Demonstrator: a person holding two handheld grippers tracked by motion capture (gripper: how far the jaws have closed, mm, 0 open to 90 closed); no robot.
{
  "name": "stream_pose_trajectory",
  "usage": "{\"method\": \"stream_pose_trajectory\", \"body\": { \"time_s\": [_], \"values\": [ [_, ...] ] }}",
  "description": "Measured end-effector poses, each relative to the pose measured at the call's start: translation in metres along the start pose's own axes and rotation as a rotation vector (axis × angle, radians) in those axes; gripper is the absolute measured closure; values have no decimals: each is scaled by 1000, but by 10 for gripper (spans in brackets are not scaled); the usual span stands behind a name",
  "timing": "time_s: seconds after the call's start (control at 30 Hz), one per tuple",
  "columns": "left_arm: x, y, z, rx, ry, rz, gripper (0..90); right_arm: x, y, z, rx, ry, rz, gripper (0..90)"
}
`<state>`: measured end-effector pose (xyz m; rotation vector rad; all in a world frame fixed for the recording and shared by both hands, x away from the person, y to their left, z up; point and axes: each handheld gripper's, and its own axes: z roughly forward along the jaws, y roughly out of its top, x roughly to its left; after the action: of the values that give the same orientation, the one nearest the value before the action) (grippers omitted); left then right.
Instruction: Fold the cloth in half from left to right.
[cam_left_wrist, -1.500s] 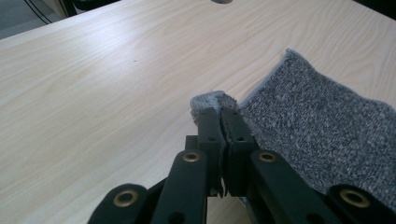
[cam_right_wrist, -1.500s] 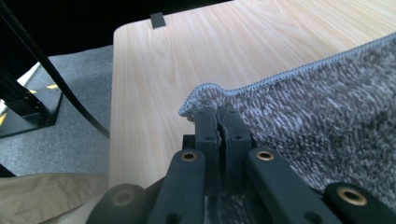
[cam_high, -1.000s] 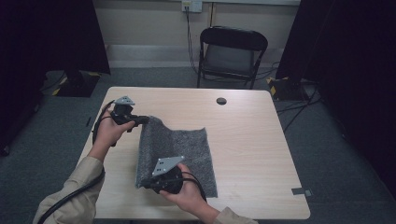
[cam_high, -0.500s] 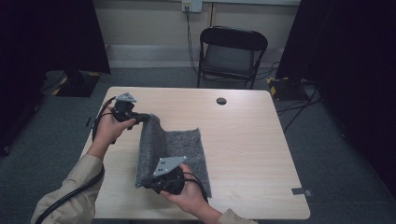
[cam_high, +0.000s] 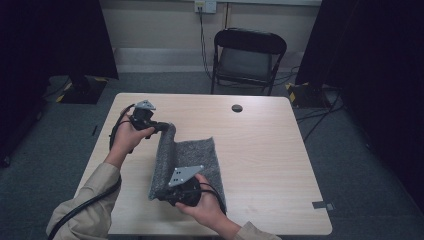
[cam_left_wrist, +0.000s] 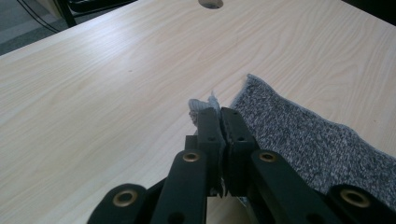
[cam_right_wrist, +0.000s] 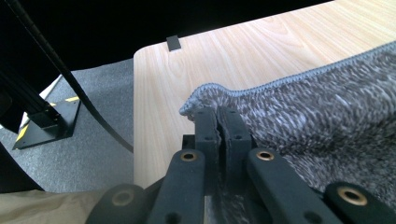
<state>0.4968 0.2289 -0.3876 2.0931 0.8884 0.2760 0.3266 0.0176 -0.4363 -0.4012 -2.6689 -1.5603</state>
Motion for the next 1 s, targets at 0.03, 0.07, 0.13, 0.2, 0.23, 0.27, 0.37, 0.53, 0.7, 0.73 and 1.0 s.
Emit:
{"method": "stream_pose_trajectory", "body": {
  "time_s": [0.03,0.07,0.13,0.2,0.23,0.27,0.37,0.53,0.7,0.73,1.0],
  "values": [
    [2,-2,-2,-1,5,-3,877,0,1,1,4,1,3,881],
    [3,-3,-5,0,8,-5,877,0,2,3,5,4,-2,881],
    [7,-7,-10,-6,12,-9,877,2,5,7,10,9,-7,881],
    [10,-9,-16,-12,15,-9,877,3,10,14,9,19,-12,881],
    [12,-10,-20,-12,18,-5,877,4,12,18,8,25,-16,881],
    [14,-11,-23,-10,20,-5,877,5,14,22,10,30,-19,881],
    [21,-15,-35,-1,35,-11,876,8,19,36,17,51,-30,880],
    [28,-19,-49,39,76,5,877,11,28,45,9,71,-40,879],
    [18,-9,-36,44,35,5,877,12,23,34,8,62,-29,879],
    [14,-5,-31,50,32,15,877,11,20,31,13,56,-24,878],
    [-11,19,20,111,-10,69,877,-3,-3,-4,6,12,29,874]
  ]
}}
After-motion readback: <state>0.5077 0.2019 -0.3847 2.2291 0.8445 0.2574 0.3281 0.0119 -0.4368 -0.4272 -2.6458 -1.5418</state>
